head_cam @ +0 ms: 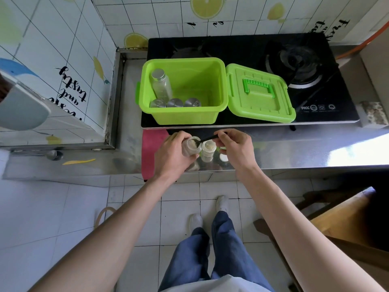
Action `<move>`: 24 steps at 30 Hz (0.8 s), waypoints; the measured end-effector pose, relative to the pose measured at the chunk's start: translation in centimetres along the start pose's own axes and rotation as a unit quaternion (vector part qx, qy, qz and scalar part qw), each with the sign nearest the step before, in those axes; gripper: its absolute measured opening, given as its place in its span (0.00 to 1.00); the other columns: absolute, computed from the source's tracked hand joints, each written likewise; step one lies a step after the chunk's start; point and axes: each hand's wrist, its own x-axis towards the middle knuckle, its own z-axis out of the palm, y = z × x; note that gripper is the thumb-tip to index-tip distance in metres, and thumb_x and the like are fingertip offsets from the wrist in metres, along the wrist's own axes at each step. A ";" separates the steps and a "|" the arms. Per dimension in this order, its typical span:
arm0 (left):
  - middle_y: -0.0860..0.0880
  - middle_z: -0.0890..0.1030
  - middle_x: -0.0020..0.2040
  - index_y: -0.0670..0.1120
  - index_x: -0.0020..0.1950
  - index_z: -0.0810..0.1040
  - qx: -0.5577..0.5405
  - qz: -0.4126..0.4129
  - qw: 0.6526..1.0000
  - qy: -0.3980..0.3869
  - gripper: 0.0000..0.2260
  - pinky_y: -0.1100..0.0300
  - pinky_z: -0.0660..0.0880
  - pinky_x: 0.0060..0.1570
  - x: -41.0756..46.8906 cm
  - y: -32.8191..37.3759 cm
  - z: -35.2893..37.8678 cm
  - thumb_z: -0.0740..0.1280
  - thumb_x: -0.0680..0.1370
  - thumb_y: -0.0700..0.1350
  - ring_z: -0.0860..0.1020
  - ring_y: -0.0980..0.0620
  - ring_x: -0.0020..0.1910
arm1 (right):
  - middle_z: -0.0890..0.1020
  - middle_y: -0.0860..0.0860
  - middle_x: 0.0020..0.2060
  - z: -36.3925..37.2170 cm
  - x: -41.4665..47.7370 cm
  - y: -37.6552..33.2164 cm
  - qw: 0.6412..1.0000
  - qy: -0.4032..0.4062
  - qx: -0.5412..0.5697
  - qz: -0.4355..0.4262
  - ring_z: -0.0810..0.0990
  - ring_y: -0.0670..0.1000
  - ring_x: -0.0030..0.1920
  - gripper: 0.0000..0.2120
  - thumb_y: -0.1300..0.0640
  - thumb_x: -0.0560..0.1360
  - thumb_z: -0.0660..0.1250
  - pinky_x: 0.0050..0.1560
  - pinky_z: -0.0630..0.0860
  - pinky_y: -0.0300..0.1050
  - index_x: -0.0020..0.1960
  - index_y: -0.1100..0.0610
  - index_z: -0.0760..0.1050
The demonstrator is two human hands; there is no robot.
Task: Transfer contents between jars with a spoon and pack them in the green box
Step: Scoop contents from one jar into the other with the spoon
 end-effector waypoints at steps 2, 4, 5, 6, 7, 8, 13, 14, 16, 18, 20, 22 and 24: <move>0.59 0.81 0.53 0.55 0.59 0.78 0.003 0.000 1.000 -0.001 0.21 0.54 0.76 0.44 0.0 0.1 0.1 0.81 0.70 0.55 0.78 0.54 0.52 | 0.86 0.53 0.39 -0.2 -0.1 0.1 1.000 0.005 0.008 0.007 0.82 0.40 0.36 0.09 0.60 0.82 0.65 0.38 0.79 0.36 0.50 0.59 0.84; 0.59 0.81 0.53 0.55 0.58 0.78 0.004 0.000 1.000 -0.002 0.21 0.54 0.76 0.44 0.0 0.1 0.2 0.81 0.69 0.54 0.78 0.54 0.52 | 0.86 0.53 0.38 -0.3 -0.1 0.2 1.000 0.008 0.014 0.009 0.82 0.40 0.36 0.09 0.60 0.82 0.65 0.37 0.79 0.35 0.50 0.60 0.84; 0.59 0.81 0.53 0.55 0.58 0.78 0.004 0.000 1.000 -0.003 0.21 0.54 0.76 0.44 0.0 0.1 0.2 0.81 0.69 0.54 0.78 0.54 0.52 | 0.86 0.52 0.38 -0.2 -0.1 0.2 1.000 0.009 0.014 0.008 0.82 0.40 0.36 0.09 0.60 0.82 0.65 0.36 0.78 0.35 0.50 0.60 0.84; 0.59 0.81 0.53 0.56 0.58 0.78 0.006 -0.001 1.000 -0.003 0.21 0.54 0.76 0.44 0.0 0.1 0.2 0.81 0.69 0.54 0.78 0.54 0.52 | 0.86 0.52 0.38 -0.2 -0.1 0.3 1.000 0.010 0.016 0.007 0.82 0.40 0.36 0.09 0.60 0.82 0.65 0.36 0.78 0.35 0.50 0.59 0.84; 0.60 0.80 0.52 0.56 0.58 0.78 0.007 -0.002 1.000 -0.005 0.21 0.54 0.76 0.44 0.1 0.1 0.2 0.81 0.69 0.54 0.78 0.54 0.52 | 0.86 0.52 0.38 -0.2 -0.1 0.3 1.000 0.011 0.018 0.007 0.82 0.40 0.36 0.09 0.60 0.82 0.65 0.36 0.78 0.34 0.50 0.59 0.84; 0.60 0.80 0.52 0.56 0.58 0.78 0.009 -0.003 1.000 -0.007 0.21 0.54 0.76 0.44 0.1 0.1 0.2 0.81 0.69 0.54 0.78 0.54 0.52 | 0.86 0.52 0.37 -0.2 -0.1 0.3 1.000 0.012 0.021 0.008 0.82 0.40 0.36 0.09 0.60 0.82 0.65 0.36 0.77 0.34 0.50 0.59 0.84; 0.60 0.80 0.52 0.56 0.58 0.78 0.017 -0.001 1.000 -0.010 0.21 0.55 0.75 0.43 0.1 -0.1 0.3 0.81 0.69 0.54 0.78 0.54 0.52 | 0.87 0.53 0.39 -0.4 0.0 0.4 0.999 0.019 0.023 0.013 0.83 0.40 0.37 0.09 0.60 0.82 0.65 0.37 0.79 0.35 0.51 0.60 0.84; 0.60 0.80 0.52 0.56 0.58 0.77 0.018 0.000 1.000 -0.010 0.21 0.56 0.75 0.43 0.1 -0.2 0.3 0.81 0.70 0.54 0.78 0.54 0.52 | 0.87 0.54 0.40 -0.5 0.1 0.4 0.999 0.020 0.023 0.015 0.83 0.41 0.37 0.09 0.59 0.82 0.65 0.37 0.79 0.35 0.51 0.60 0.84; 0.59 0.80 0.53 0.56 0.58 0.77 0.020 0.001 1.000 -0.011 0.21 0.57 0.74 0.43 0.2 -0.2 0.4 0.81 0.70 0.55 0.78 0.55 0.52 | 0.87 0.54 0.41 -0.6 0.1 0.4 0.999 0.025 0.021 0.019 0.83 0.41 0.37 0.09 0.59 0.82 0.65 0.36 0.77 0.34 0.51 0.60 0.84; 0.59 0.80 0.53 0.55 0.59 0.77 0.022 0.001 1.000 -0.013 0.21 0.57 0.74 0.43 0.2 -0.2 0.4 0.81 0.70 0.55 0.78 0.54 0.52 | 0.87 0.54 0.40 -0.7 0.2 0.4 0.999 0.027 0.025 0.020 0.82 0.40 0.35 0.09 0.59 0.82 0.65 0.35 0.76 0.32 0.52 0.62 0.84; 0.59 0.80 0.54 0.55 0.59 0.77 0.022 -0.001 1.000 -0.015 0.22 0.56 0.74 0.44 0.3 -0.2 0.4 0.81 0.70 0.54 0.78 0.54 0.52 | 0.85 0.53 0.38 -0.9 0.2 0.3 0.999 0.027 0.032 0.021 0.81 0.39 0.33 0.10 0.61 0.82 0.65 0.34 0.75 0.32 0.52 0.63 0.83; 0.58 0.81 0.54 0.55 0.59 0.77 0.021 0.000 1.000 -0.017 0.22 0.56 0.73 0.44 0.3 -0.2 0.5 0.81 0.70 0.54 0.78 0.54 0.52 | 0.85 0.51 0.37 -1.0 0.3 0.2 0.999 0.028 0.039 0.024 0.81 0.39 0.33 0.10 0.61 0.83 0.64 0.34 0.75 0.32 0.52 0.64 0.83; 0.58 0.81 0.54 0.54 0.59 0.78 0.020 0.000 1.000 -0.018 0.22 0.57 0.72 0.44 0.3 -0.3 0.5 0.82 0.70 0.54 0.77 0.54 0.52 | 0.85 0.51 0.37 -1.2 0.3 0.2 0.998 0.029 0.048 0.031 0.82 0.39 0.33 0.10 0.61 0.83 0.64 0.34 0.75 0.32 0.52 0.64 0.83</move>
